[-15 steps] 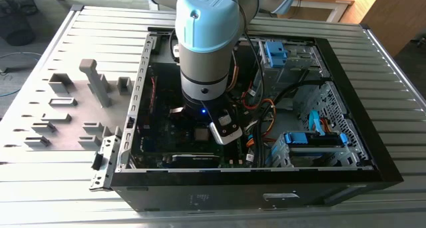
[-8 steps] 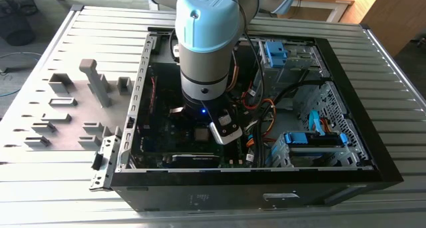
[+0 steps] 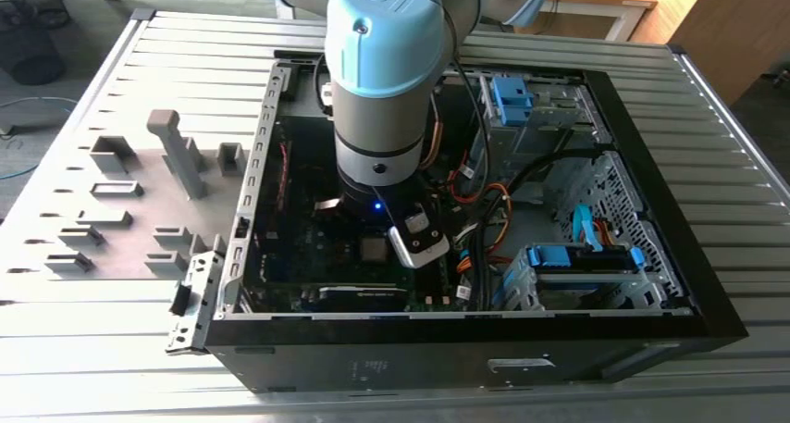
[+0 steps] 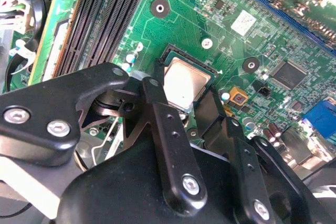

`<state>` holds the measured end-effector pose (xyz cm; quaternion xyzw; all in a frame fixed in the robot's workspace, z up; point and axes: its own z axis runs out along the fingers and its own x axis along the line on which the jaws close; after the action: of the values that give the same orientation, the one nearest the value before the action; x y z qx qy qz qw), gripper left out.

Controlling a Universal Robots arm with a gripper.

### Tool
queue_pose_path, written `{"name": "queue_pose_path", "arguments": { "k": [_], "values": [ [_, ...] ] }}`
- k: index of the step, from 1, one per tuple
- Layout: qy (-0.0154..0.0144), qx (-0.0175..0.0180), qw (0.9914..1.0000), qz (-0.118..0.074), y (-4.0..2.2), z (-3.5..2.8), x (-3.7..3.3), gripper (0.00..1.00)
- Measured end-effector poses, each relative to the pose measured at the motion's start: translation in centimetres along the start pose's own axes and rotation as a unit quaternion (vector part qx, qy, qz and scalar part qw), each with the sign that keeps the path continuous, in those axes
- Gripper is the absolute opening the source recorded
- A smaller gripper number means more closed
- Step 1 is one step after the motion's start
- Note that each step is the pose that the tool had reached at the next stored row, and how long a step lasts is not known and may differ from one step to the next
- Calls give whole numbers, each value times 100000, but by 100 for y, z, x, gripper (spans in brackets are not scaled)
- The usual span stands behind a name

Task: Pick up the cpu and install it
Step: 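Pick up the cpu and move it towards the insertion slot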

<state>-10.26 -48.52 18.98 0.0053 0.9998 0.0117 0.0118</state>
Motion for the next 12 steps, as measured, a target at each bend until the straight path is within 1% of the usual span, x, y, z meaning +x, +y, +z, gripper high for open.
{"name": "queue_pose_path", "arguments": {
  "k": [7,12],
  "values": [
    [-2,-9,100000,0,0,7,0,47],
    [-5,-84,100000,2,1,6,0,47]
  ]
}}
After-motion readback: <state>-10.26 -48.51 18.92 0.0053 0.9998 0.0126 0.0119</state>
